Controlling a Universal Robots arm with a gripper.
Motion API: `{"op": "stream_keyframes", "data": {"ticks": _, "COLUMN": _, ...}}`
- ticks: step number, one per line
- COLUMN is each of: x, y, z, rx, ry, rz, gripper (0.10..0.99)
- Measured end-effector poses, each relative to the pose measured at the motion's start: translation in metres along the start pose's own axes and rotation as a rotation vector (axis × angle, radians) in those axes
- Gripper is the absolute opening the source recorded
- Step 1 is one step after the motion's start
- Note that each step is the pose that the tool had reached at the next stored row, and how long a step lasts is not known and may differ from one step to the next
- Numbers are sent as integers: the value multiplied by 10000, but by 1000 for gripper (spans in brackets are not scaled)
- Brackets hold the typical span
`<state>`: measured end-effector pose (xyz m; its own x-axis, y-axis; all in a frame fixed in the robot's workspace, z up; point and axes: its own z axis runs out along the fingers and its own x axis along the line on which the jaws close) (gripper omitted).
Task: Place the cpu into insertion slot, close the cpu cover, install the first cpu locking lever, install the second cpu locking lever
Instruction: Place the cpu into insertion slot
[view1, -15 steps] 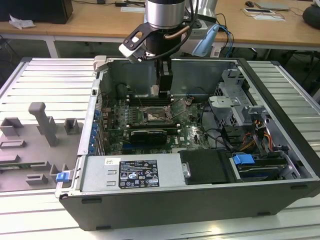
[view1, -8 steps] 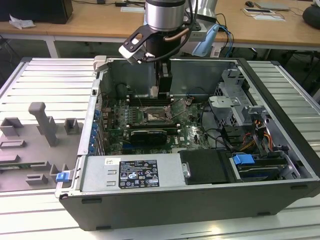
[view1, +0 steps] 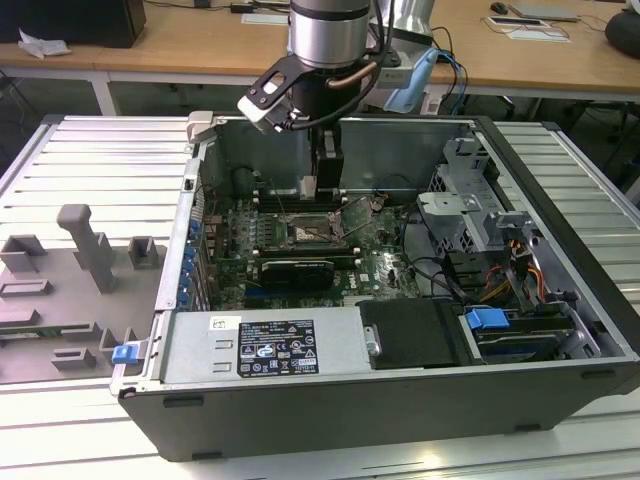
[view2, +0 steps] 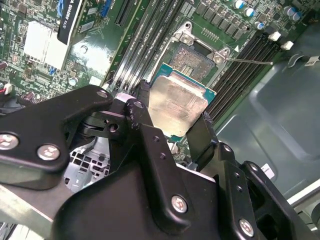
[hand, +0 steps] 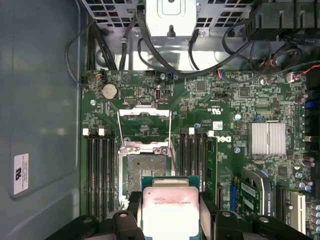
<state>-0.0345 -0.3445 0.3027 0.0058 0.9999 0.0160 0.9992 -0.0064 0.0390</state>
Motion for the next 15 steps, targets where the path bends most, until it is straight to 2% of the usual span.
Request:
{"op": "stream_keyframes", "data": {"ticks": 4, "x": -1, "y": -3, "z": 71, "rx": 19, "ry": -1, "rz": 15, "gripper": 541}}
{"op": "stream_keyframes", "data": {"ticks": 15, "x": -2, "y": -6, "z": 138, "rx": 46, "ry": -1, "rz": 18, "gripper": 541}}
